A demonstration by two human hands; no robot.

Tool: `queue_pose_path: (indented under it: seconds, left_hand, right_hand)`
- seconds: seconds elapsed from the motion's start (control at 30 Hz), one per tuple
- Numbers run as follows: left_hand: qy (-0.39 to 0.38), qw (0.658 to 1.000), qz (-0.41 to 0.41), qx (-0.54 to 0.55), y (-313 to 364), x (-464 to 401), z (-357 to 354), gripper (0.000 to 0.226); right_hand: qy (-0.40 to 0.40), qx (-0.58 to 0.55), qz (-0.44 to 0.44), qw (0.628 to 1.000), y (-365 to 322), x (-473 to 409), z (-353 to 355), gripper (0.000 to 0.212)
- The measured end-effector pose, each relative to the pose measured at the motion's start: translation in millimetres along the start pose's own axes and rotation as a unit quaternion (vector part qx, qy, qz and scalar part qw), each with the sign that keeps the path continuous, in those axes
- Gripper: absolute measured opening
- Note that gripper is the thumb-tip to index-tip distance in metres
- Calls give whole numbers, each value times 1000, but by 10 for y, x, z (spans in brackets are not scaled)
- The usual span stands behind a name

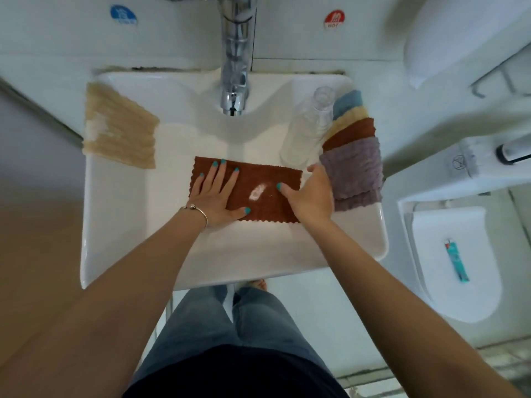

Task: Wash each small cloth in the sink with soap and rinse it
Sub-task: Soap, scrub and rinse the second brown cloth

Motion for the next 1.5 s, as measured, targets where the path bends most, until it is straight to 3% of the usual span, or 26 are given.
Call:
queue_pose_path:
  seconds: [0.1, 0.17, 0.3, 0.57, 0.83, 1.03, 1.2, 1.5]
  left_hand:
    - [0, 1000, -4, -1, 9, -29, -8, 94]
    - [-3, 1000, -11, 8, 14, -35, -8, 96]
    - [29, 999, -17, 31, -27, -20, 22, 99]
    - [49, 998, -4, 38, -68, -8, 38, 107]
    - [60, 997, -12, 36, -75, 15, 66, 108]
    - [89, 993, 49, 55, -191, 126, 86, 119]
    - [77, 994, 47, 57, -199, 140, 90, 131]
    - [65, 995, 39, 60, -205, 167, 89, 130]
  right_hand:
    - [103, -211, -28, 971, -214, -85, 123, 91]
    - [146, -259, -17, 955, -403, -182, 169, 98]
    - [184, -291, -35, 938, -493, -300, 174, 91]
    - [119, -163, 43, 978, -450, 175, 499, 69]
    - [103, -17, 78, 992, -487, 694, 842, 76]
    - [59, 80, 104, 990, -631, 853, 979, 77]
    - [36, 144, 103, 984, -632, 916, 1035, 77]
    - [24, 236, 114, 965, -490, 850, 1091, 78]
Point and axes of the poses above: each hand's wrist, its own x-axis away from the middle knuckle, its own z-axis out of the back of the hand, y = z × x, the point moved 10 cm from there along -x, towards the middle knuckle, and after that the axes turned 7 degrees about -x, right-handed, at the moved point
